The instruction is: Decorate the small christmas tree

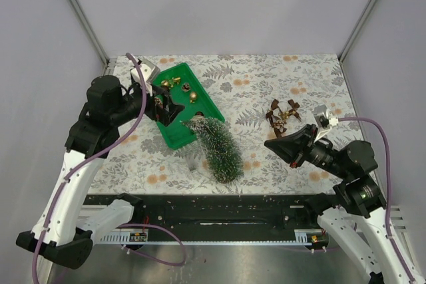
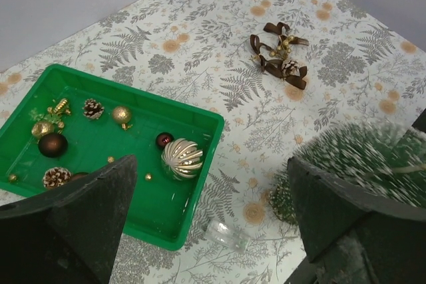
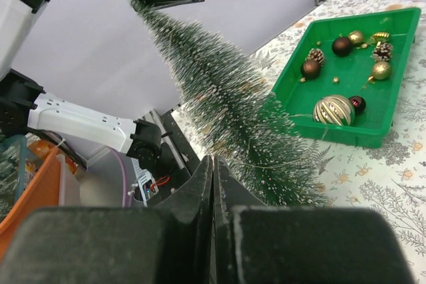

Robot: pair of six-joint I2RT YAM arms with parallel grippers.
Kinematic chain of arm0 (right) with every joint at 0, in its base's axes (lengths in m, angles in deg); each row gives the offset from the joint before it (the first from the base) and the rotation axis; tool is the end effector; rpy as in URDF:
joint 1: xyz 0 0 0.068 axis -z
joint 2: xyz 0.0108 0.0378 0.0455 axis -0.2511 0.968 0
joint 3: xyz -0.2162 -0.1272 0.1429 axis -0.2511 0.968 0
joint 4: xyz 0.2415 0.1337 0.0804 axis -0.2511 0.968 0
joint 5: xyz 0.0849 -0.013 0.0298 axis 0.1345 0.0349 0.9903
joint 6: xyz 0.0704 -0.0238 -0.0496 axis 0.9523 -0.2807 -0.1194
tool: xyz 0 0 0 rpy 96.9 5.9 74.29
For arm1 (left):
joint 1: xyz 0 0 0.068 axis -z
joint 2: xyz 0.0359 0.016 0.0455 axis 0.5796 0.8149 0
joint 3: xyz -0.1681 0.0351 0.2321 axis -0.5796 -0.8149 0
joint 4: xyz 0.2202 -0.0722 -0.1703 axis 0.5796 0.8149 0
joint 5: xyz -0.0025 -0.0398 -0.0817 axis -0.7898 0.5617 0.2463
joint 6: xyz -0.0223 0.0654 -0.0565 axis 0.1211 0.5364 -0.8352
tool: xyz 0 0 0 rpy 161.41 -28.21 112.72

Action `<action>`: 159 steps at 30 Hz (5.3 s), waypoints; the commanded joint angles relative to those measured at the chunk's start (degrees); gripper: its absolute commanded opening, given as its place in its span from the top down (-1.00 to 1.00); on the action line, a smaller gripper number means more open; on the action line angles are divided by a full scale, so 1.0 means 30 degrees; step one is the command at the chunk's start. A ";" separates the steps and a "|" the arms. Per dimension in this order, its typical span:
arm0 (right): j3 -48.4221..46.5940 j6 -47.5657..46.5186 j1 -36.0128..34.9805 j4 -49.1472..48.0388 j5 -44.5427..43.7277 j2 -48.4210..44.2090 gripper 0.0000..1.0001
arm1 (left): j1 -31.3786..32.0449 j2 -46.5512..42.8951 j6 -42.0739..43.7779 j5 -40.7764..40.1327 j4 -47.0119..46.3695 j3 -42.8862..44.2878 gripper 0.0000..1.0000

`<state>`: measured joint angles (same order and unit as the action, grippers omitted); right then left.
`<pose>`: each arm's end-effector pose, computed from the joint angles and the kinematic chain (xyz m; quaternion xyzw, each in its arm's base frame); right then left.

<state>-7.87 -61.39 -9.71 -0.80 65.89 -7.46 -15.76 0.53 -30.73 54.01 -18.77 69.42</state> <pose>0.1057 0.0978 0.3918 -0.2145 0.6294 0.4888 0.5648 0.2193 -0.1122 0.4502 0.2667 0.7482 -0.2517 0.5529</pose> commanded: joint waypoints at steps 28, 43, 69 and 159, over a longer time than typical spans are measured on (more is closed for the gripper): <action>-0.4324 -0.7747 -1.8335 0.2141 -1.5614 0.9727 1.00 | -0.0694 -0.0724 0.2258 0.8535 0.2990 -0.1226 -0.83; -0.5383 -1.0298 -2.0217 -0.2835 -2.0892 1.5650 0.90 | -0.0636 -0.1691 0.1641 0.8650 0.2110 -0.2105 -0.59; -0.2980 -1.0826 -2.0335 -0.6794 -2.0458 1.5095 0.91 | -0.0460 -0.3272 0.3783 1.2721 0.5281 -0.5176 -0.69; -0.2862 -0.9477 -2.0335 -0.5856 -2.0720 1.1380 -0.43 | 0.0361 -0.5265 -0.4834 0.6806 -0.4160 -0.9955 1.00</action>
<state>-16.39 -91.05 -70.34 -18.39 4.37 31.88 -14.69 -14.92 -45.90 76.83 -28.23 40.35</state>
